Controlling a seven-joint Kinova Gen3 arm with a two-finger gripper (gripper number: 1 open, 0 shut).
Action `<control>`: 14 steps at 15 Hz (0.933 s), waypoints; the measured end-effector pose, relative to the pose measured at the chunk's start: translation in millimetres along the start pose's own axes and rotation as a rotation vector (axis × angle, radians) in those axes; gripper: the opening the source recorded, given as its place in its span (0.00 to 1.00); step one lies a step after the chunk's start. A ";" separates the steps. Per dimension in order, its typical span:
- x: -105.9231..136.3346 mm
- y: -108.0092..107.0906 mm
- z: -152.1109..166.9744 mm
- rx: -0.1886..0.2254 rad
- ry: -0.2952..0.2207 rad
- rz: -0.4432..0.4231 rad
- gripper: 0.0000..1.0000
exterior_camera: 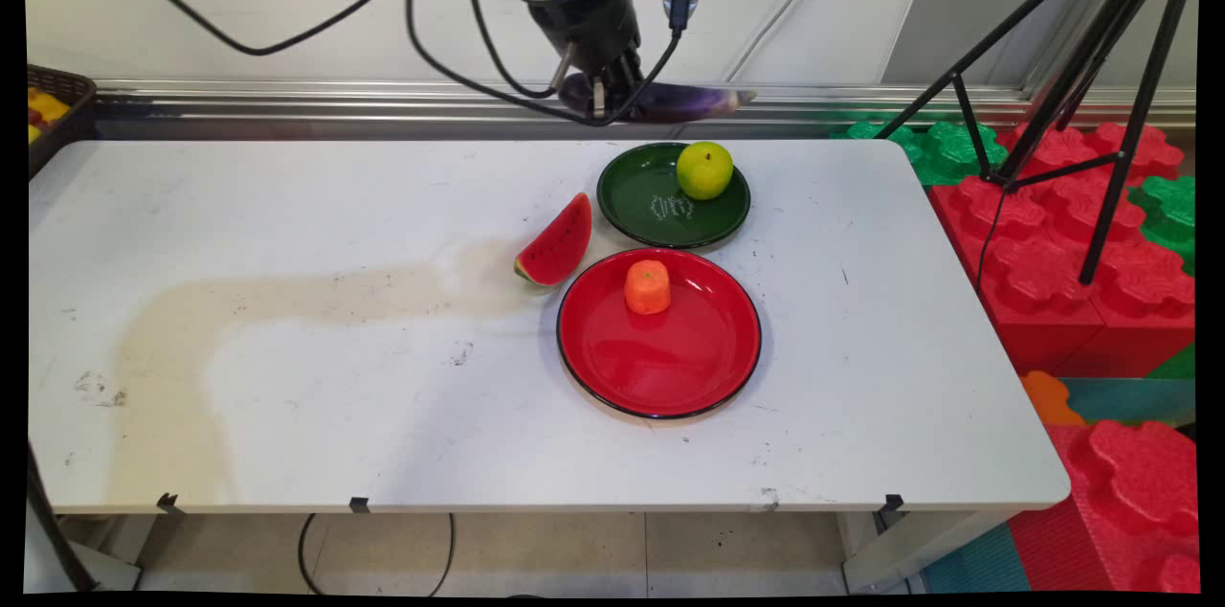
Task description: Place the picked object on the red plate
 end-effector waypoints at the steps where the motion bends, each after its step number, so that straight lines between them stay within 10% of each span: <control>1: -0.3 5.9 -6.1 0.000 -0.002 -0.005 0.00; 14: 25.1 88.2 -25.9 -0.055 -0.048 -0.062 0.00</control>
